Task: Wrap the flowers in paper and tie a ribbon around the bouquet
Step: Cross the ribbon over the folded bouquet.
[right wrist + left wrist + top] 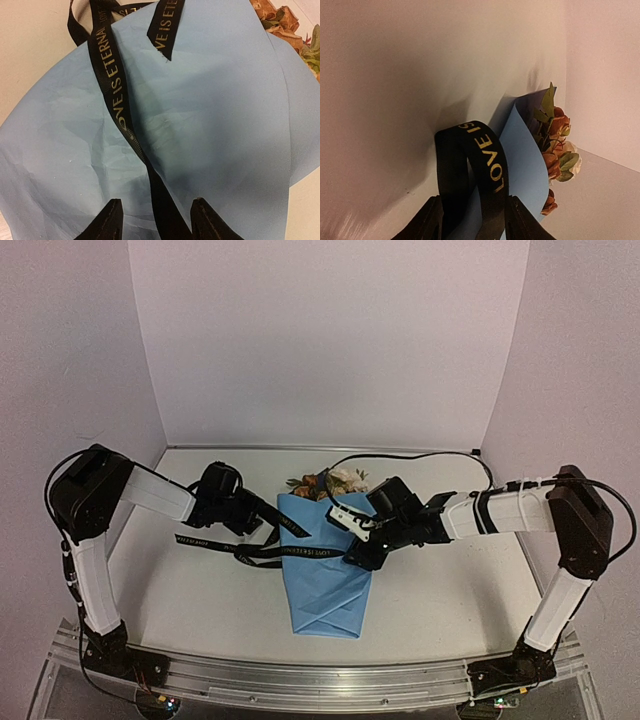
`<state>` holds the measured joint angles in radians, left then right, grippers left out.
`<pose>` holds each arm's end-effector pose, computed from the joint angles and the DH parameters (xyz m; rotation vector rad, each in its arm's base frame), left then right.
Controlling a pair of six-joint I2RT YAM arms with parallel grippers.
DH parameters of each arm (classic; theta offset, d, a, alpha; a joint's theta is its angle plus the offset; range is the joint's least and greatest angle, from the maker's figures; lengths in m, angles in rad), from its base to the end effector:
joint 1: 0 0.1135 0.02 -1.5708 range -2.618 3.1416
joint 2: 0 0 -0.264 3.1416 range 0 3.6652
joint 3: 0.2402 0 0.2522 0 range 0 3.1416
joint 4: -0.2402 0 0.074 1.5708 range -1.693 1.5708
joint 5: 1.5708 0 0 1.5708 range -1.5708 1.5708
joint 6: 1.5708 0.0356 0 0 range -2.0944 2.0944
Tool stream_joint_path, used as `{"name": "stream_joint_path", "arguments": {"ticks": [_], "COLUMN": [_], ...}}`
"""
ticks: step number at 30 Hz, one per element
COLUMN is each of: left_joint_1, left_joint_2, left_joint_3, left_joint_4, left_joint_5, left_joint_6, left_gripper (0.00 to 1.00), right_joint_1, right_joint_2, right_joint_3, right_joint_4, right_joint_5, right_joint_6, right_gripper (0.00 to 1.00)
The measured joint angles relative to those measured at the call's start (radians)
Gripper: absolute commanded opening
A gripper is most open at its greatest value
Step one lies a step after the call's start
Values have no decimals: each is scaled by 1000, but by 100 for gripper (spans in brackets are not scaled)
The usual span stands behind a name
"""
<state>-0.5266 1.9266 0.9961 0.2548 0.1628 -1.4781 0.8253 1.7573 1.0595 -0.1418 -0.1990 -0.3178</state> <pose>0.3356 -0.2018 0.1321 -1.0801 2.3147 -1.1447 0.2444 0.2751 0.1804 -1.3990 2.0028 0.4705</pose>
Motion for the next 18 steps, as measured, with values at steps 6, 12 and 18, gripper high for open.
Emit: {"name": "stream_joint_path", "arguments": {"ticks": [6, 12, 18], "left_joint_1": [1, 4, 4], "left_joint_2": [34, 46, 44], "left_joint_3": [25, 32, 51], "left_joint_4": [43, 59, 47], "left_joint_5": [19, 43, 58], "left_joint_6": [-10, 1, 55], "left_gripper": [15, 0, 0], "right_joint_1": [0, 0, 1], "right_joint_2": [3, 25, 66], "right_joint_3": [8, 32, 51], "right_joint_4": [-12, -22, -37], "right_joint_5": [-7, -26, -23], "right_joint_6": [-36, -90, -128], "right_gripper": [47, 46, 30]}}
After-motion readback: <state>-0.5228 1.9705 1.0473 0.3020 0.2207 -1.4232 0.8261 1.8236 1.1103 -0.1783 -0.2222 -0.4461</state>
